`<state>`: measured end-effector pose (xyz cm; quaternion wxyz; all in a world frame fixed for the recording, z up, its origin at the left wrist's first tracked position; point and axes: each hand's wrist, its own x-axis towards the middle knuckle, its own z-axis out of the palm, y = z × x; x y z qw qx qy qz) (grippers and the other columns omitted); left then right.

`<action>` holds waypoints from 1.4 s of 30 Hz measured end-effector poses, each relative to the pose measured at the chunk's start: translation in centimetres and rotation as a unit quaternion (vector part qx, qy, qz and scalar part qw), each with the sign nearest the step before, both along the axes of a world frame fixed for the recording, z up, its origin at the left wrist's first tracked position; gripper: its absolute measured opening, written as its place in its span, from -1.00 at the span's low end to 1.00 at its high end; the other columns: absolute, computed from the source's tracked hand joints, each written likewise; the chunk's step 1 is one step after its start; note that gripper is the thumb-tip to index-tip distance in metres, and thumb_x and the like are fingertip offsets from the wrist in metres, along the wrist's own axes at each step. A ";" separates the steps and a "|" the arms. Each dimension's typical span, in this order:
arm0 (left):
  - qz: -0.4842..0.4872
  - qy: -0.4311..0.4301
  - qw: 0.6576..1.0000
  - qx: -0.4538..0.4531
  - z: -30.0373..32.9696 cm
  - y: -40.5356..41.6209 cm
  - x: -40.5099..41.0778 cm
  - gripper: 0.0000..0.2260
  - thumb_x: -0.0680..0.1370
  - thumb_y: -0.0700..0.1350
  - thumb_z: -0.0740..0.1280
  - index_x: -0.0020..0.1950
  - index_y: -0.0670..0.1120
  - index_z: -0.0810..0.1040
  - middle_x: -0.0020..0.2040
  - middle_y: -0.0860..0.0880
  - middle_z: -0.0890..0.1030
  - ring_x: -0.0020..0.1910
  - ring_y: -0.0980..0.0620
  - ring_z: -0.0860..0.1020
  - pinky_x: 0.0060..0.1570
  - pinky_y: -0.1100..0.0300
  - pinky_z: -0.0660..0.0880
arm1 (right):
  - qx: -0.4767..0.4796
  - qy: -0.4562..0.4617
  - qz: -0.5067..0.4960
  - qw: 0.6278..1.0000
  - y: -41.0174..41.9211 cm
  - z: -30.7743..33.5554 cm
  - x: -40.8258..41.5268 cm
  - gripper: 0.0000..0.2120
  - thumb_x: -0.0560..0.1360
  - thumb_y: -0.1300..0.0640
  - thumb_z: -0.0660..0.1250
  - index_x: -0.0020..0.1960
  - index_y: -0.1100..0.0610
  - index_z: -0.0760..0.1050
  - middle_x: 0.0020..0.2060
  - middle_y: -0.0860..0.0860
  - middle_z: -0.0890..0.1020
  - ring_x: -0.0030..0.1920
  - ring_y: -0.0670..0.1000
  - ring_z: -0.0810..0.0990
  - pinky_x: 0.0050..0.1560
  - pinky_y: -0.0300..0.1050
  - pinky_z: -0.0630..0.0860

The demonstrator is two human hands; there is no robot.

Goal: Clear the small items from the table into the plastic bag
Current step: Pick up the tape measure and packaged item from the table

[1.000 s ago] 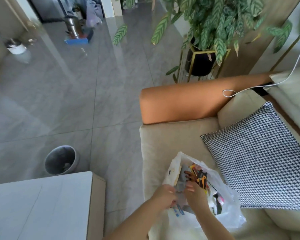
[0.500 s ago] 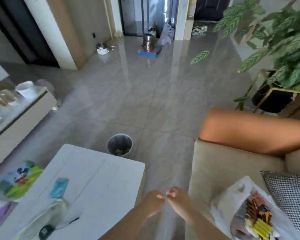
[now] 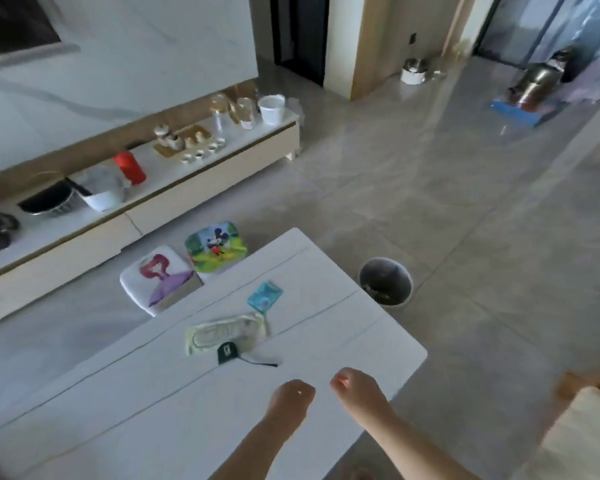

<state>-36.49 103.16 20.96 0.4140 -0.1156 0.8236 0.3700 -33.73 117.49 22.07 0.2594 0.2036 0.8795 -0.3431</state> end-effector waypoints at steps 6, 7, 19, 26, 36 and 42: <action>0.188 -0.040 0.981 0.008 -4.9 -6.1 -1.7 -0.83 0.54 -0.10 0.26 -0.26 -0.05 0.48 -0.35 -0.02 0.50 -0.42 0.04 0.47 -0.52 0.34 0.27 | 0.001 -0.041 0.085 0.996 -3.7 -3.8 -6.2 -0.78 0.53 0.02 0.14 -0.08 0.11 0.50 -0.19 -0.02 0.57 -0.07 0.04 0.57 -0.14 -0.15 0.43; 0.211 -0.043 0.976 0.007 -5.8 -6.8 -2.2 -0.82 0.54 -0.09 0.26 -0.26 -0.04 0.47 -0.34 -0.02 0.51 -0.42 0.04 0.48 -0.53 0.34 0.27 | 0.003 -0.045 0.095 0.994 -4.3 -4.9 -7.3 -0.79 0.53 0.03 0.14 -0.09 0.11 0.49 -0.19 -0.02 0.57 -0.07 0.04 0.56 -0.15 -0.14 0.44; 0.294 -0.031 0.953 -0.071 -19.6 -9.7 -9.5 -0.76 0.57 -0.01 0.21 0.18 0.01 0.54 0.12 -0.06 0.62 0.10 -0.05 0.59 0.01 0.19 0.49 | 0.040 -0.058 0.233 0.970 -8.6 -21.4 -18.7 -0.73 0.54 0.08 0.14 -0.33 0.08 0.30 -0.35 -0.07 0.43 -0.16 0.06 0.45 -0.32 -0.14 0.29; 0.277 0.039 0.946 -0.164 -28.0 -11.4 -14.6 -0.60 0.59 0.01 0.23 0.41 -0.01 0.33 0.33 -0.05 0.38 0.31 -0.04 0.38 0.20 0.12 0.39 | 0.019 0.011 0.297 0.955 -10.7 -30.4 -23.7 -0.78 0.52 0.12 0.24 0.11 0.16 0.52 0.07 0.07 0.58 0.14 0.10 0.51 0.08 -0.09 0.45; 0.380 0.044 0.905 -0.188 -34.5 -13.1 -19.8 -0.49 0.46 0.04 0.39 0.36 -0.01 0.35 0.32 -0.11 0.33 0.32 -0.12 0.27 0.26 0.06 0.32 | 0.047 0.210 0.383 0.898 -16.5 -37.1 -30.2 -0.50 0.46 0.10 0.39 0.33 0.24 0.38 0.22 0.16 0.53 0.24 0.15 0.47 0.24 -0.02 0.40; 0.355 0.027 0.920 -0.167 -34.8 -14.2 -20.4 -0.47 0.42 0.09 0.43 0.31 -0.01 0.36 0.28 -0.10 0.35 0.30 -0.12 0.28 0.26 0.09 0.30 | 0.172 0.202 0.417 0.869 -17.7 -37.5 -30.3 -0.40 0.42 -0.04 0.40 0.36 0.11 0.28 0.21 0.08 0.48 0.24 0.13 0.41 0.16 0.03 0.33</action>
